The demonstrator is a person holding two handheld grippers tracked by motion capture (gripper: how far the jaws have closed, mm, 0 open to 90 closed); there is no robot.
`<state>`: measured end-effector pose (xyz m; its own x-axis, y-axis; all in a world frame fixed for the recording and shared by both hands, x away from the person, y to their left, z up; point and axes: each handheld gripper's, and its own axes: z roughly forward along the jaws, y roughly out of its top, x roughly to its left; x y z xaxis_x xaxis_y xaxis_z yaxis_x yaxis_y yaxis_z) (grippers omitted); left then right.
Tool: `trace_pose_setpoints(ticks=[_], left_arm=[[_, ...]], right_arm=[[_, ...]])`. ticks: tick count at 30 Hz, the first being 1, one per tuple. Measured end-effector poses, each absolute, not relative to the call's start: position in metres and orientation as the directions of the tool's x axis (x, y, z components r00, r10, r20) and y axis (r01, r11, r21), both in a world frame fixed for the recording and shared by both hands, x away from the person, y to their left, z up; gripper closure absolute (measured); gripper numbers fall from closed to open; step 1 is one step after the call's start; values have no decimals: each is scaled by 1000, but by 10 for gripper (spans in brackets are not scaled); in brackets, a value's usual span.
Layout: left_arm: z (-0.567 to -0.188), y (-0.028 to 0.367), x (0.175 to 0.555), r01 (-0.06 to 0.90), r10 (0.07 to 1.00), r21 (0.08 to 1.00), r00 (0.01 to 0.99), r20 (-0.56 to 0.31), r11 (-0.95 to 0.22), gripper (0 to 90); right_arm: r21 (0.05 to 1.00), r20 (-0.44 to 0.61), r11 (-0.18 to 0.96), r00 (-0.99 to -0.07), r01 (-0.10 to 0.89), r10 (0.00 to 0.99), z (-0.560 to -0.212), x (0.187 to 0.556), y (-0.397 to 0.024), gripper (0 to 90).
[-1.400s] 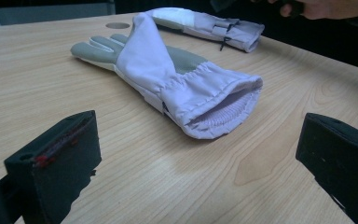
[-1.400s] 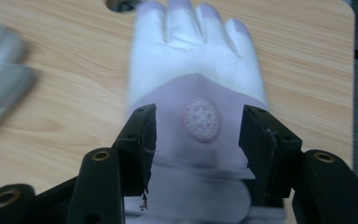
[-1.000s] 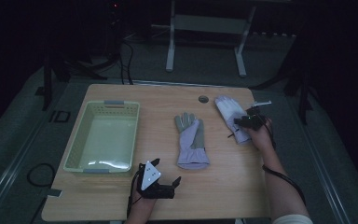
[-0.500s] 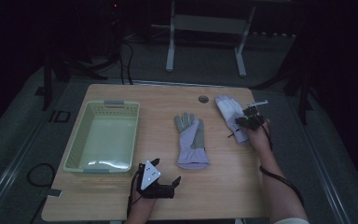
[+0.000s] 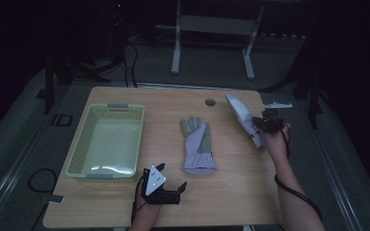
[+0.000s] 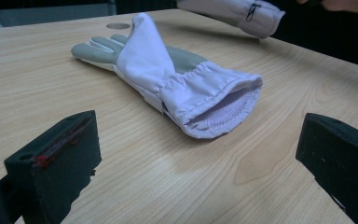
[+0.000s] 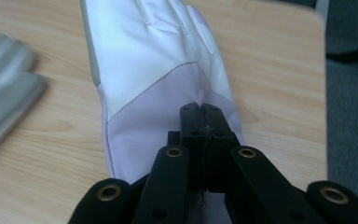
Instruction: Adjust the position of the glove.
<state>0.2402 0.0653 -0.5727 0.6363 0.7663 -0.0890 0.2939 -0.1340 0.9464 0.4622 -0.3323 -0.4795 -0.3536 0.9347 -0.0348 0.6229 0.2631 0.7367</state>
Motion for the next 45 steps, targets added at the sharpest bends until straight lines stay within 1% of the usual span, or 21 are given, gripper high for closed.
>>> trace_pose_setpoints(ticks=[2, 3, 6, 9, 11, 12, 14, 16, 18, 20, 23, 24, 25, 31, 33, 36, 38, 40, 42, 44, 45], left_arm=[[-573, 65, 240, 294, 767, 946, 636, -88, -136, 0], [-573, 65, 240, 293, 768, 947, 635, -87, -135, 0], [-573, 65, 239, 283, 769, 949, 635, -73, -143, 0], [-573, 65, 239, 281, 767, 948, 638, -70, -147, 0], [-573, 65, 239, 281, 764, 948, 641, -72, -147, 0], [-573, 65, 239, 281, 764, 948, 641, -71, -148, 0], [-573, 65, 238, 280, 762, 948, 644, -70, -150, 0], [-573, 64, 237, 276, 760, 949, 647, -64, -155, 0], [-573, 64, 238, 277, 756, 948, 651, -67, -155, 0], [-573, 65, 238, 281, 755, 948, 652, -74, -149, 0], [-573, 66, 239, 289, 754, 947, 650, -88, -138, 0], [-573, 66, 239, 289, 754, 947, 650, -88, -138, 0], [-573, 66, 239, 290, 754, 947, 651, -91, -136, 0], [-573, 66, 239, 290, 752, 947, 652, -92, -136, 0], [-573, 66, 239, 291, 752, 947, 653, -93, -136, 0], [-573, 66, 239, 290, 752, 947, 653, -91, -137, 0], [-573, 66, 239, 288, 752, 947, 653, -88, -139, 0], [-573, 66, 239, 288, 752, 947, 653, -88, -139, 0], [-573, 66, 239, 290, 752, 947, 653, -91, -138, 0], [-573, 66, 240, 292, 753, 946, 652, -92, -138, 0], [-573, 66, 240, 293, 752, 946, 652, -93, -137, 0]], right_arm=[[745, -26, 254, -353, 618, 935, -476, 457, -333, 891], [760, -20, 235, -340, 605, 940, -468, 446, -332, 891], [783, -15, 204, -310, 588, 951, -457, 427, -332, 891], [804, -52, 207, -281, 557, 958, -445, 407, -328, 891], [811, -96, 232, -268, 537, 958, -438, 394, -325, 890], [815, -93, 234, -280, 530, 956, -436, 387, -324, 890], [814, -127, 270, -295, 515, 947, -434, 378, -323, 890], [810, -120, 272, -308, 519, 944, -433, 369, -325, 890], [801, -146, 292, -303, 522, 942, -435, 362, -324, 890], [800, -121, 271, -297, 536, 947, -440, 353, -325, 890], [783, -137, 284, -293, 553, 946, -456, 343, -321, 890], [783, -137, 284, -293, 553, 946, -456, 343, -321, 890], [761, -145, 303, -305, 573, 941, -472, 342, -317, 890], [710, -63, 279, -337, 646, 940, -516, 350, -313, 889], [704, -56, 285, -350, 651, 935, -527, 351, -312, 886], [705, -63, 298, -361, 644, 930, -533, 349, -310, 874], [703, -61, 306, -374, 642, 925, -534, 349, -311, 855], [699, -45, 306, -387, 647, 921, -532, 349, -313, 815], [708, -41, 318, -413, 631, 910, -527, 349, -316, 704], [716, -49, 331, -428, 615, 902, -522, 350, -320, 624], [712, -63, 350, -441, 609, 895, -522, 352, -322, 606]])
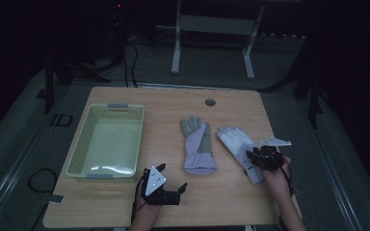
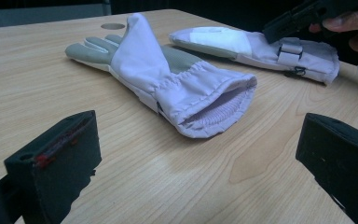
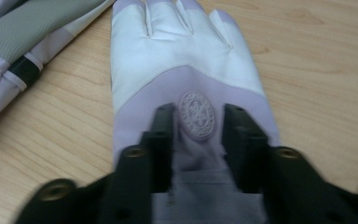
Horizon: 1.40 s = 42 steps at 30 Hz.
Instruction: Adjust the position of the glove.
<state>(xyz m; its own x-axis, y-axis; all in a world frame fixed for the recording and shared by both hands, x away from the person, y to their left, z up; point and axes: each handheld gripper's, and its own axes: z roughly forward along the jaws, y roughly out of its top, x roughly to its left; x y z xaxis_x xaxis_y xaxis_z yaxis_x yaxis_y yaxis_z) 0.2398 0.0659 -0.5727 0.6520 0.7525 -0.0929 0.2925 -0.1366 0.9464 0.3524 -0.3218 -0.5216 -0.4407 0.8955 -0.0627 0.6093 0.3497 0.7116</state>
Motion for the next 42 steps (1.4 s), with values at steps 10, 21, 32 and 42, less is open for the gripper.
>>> trace_pose_setpoints(ticks=[10, 21, 32, 42], left_arm=[[-573, 66, 240, 295, 752, 946, 652, -98, -133, 0], [-573, 66, 240, 293, 752, 946, 653, -93, -137, 0], [-573, 66, 240, 294, 754, 946, 651, -94, -136, 0], [-573, 66, 240, 293, 752, 946, 652, -93, -137, 0]], right_arm=[[634, 51, 445, -609, 632, 792, -527, 390, -342, 521], [611, 104, 467, -649, 639, 753, -534, 395, -341, 727], [716, 129, 241, -463, 655, 877, -507, 364, -333, 788], [726, 24, 188, -298, 661, 954, -475, 350, -328, 788]])
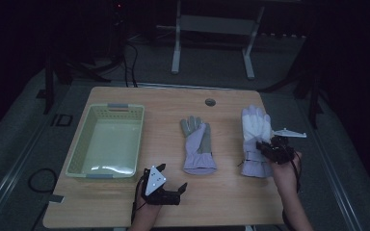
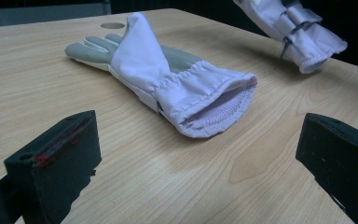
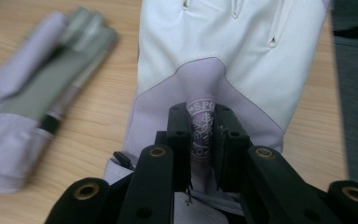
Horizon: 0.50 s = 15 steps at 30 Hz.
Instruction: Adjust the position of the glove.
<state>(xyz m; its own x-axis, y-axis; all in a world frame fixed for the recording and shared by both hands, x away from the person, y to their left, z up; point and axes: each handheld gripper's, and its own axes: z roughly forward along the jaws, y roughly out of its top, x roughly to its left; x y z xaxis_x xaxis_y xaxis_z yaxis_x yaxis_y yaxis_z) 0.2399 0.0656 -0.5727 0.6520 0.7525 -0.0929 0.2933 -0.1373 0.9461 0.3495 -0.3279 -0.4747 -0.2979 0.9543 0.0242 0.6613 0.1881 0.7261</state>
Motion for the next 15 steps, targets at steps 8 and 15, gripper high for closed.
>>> trace_pose_setpoints(ticks=[8, 15], left_arm=[[-573, 66, 240, 293, 750, 947, 654, -98, -132, 0], [-573, 65, 240, 292, 751, 947, 654, -96, -133, 0]], right_arm=[[682, 27, 152, -233, 716, 972, -501, 369, -330, 771], [659, 31, 146, -221, 738, 975, -529, 382, -328, 720]])
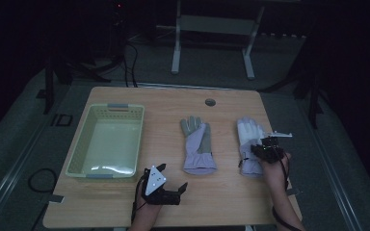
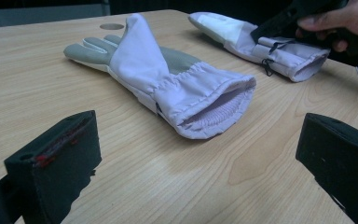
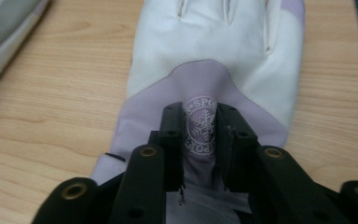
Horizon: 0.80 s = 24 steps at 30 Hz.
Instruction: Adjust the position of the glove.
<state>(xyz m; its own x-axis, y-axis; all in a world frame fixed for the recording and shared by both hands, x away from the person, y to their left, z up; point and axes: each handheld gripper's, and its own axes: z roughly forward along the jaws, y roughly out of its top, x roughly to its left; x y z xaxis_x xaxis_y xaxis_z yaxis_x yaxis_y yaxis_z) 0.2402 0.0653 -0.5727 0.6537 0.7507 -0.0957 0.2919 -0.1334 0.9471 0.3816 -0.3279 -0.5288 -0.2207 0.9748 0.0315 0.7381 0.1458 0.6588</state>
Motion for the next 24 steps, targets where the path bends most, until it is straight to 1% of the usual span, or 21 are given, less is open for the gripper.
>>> trace_pose_setpoints(ticks=[6, 9, 11, 13, 15, 17, 19, 22, 23, 24], left_arm=[[-573, 65, 240, 292, 752, 947, 652, -94, -135, 0], [-573, 65, 240, 292, 752, 947, 652, -95, -134, 0], [-573, 65, 241, 294, 752, 947, 652, -98, -132, 0], [-573, 66, 241, 295, 752, 947, 652, -101, -129, 0], [-573, 65, 241, 294, 752, 947, 652, -98, -131, 0], [-573, 65, 240, 293, 752, 947, 652, -98, -131, 0], [-573, 65, 241, 294, 752, 947, 651, -101, -128, 0], [-573, 65, 241, 296, 752, 947, 651, -102, -128, 0], [-573, 65, 241, 296, 752, 947, 651, -102, -128, 0], [-573, 65, 241, 296, 752, 947, 651, -101, -129, 0]], right_arm=[[676, 10, 178, -251, 715, 968, -535, 381, -329, 671], [674, 25, 171, -254, 719, 967, -532, 380, -331, 602], [680, 41, 156, -250, 716, 967, -527, 379, -334, 591], [693, 57, 152, -264, 705, 963, -523, 379, -337, 540], [700, 47, 158, -266, 696, 963, -519, 378, -341, 533], [703, 59, 162, -284, 693, 957, -516, 378, -344, 506], [699, 69, 168, -300, 695, 952, -516, 378, -347, 502], [691, 80, 165, -301, 704, 950, -519, 379, -349, 502], [681, 75, 169, -297, 712, 952, -523, 379, -350, 502], [674, 78, 169, -298, 719, 951, -532, 379, -350, 482]])
